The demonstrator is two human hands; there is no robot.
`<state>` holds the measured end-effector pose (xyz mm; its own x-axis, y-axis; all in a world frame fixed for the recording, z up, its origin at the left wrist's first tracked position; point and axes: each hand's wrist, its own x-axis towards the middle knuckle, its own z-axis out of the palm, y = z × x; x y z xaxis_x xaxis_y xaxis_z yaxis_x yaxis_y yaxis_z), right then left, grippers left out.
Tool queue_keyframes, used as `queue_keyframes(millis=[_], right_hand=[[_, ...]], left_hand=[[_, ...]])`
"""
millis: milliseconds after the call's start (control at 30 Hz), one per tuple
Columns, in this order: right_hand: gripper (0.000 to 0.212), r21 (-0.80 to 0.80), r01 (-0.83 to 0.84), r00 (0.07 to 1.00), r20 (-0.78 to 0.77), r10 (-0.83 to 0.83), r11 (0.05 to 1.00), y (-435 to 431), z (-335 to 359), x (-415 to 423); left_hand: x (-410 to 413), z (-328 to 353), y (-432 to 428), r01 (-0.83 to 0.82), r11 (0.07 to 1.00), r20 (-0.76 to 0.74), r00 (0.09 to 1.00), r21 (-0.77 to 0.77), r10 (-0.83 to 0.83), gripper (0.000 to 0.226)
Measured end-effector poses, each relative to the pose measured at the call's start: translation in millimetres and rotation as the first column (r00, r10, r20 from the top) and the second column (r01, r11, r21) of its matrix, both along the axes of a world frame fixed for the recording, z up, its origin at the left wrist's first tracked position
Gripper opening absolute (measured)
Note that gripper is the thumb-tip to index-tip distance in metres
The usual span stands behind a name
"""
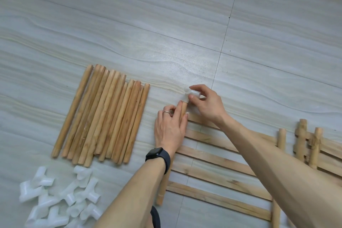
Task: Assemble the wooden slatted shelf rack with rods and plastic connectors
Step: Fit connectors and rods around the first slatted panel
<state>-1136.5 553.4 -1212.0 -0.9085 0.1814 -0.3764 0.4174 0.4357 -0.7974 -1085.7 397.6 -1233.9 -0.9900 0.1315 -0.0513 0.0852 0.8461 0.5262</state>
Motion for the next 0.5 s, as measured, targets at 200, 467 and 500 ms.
queue_keyframes(millis=[200,467,500], right_hand=[[0.030,0.143,-0.166,0.986,0.058,0.159,0.976,12.4,3.3,-13.6],[0.032,0.140,-0.234,0.972,0.062,0.227,0.962,13.5,6.3,-19.8],[0.031,0.157,-0.251,0.968,0.050,0.246,0.955,13.2,5.7,-19.4]], left_hand=[[0.4,-2.7,0.9,-0.009,1.000,-0.021,1.000,-0.007,0.009,0.043],[0.1,-8.8,1.3,-0.012,1.000,-0.078,0.997,-0.002,0.012,0.043],[0.7,-9.3,1.3,-0.016,1.000,-0.081,0.997,0.000,0.016,0.043]])
